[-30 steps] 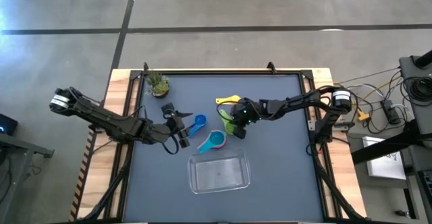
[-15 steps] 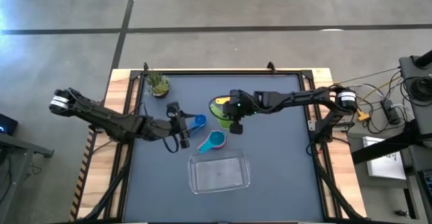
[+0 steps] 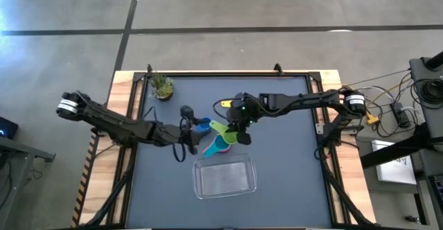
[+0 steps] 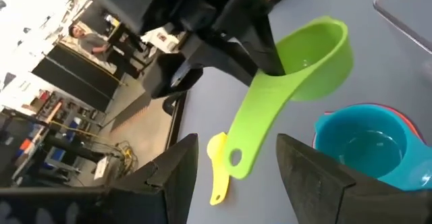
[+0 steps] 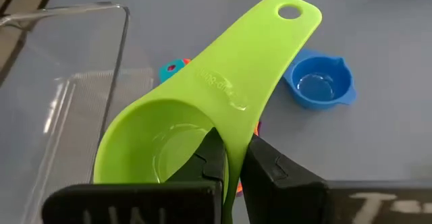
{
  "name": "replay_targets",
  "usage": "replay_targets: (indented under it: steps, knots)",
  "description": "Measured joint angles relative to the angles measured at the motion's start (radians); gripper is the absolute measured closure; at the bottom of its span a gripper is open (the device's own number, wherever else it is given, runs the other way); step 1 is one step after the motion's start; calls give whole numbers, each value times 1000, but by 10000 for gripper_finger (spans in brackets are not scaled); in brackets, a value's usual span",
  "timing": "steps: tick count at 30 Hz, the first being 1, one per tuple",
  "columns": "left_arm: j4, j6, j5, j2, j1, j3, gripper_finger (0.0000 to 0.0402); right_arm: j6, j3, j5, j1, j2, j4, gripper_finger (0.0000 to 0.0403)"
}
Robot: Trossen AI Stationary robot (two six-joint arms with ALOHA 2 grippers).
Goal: Nest measuring cups in basket
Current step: Stack the green measuring cup on top of the light blue measuring cup
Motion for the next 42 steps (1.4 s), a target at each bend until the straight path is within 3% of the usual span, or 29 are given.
replay_targets:
  steps: [9,13,16,19,21,29,34,42]
  knots:
    - [1,87,-5,141,1,95,219,47,-2,-42,0,0,16,389]
    - [-11,101,-66,207,3,144,235,77,-3,-87,0,0,23,389]
    - [-18,102,-108,239,3,165,278,84,-10,-86,0,0,23,389]
    - [-37,98,-121,254,1,172,356,89,-16,-87,-1,0,25,389]
    - [-40,87,-132,257,-2,172,387,94,-19,-86,-1,0,25,382]
    - [-125,-5,-154,258,-23,165,401,78,-13,-22,-13,-5,-19,327]
    - [-222,-104,-170,258,-57,165,401,64,21,81,-11,-33,-98,303]
    - [-272,-188,-335,291,-108,163,401,59,24,159,-11,-69,-116,306]
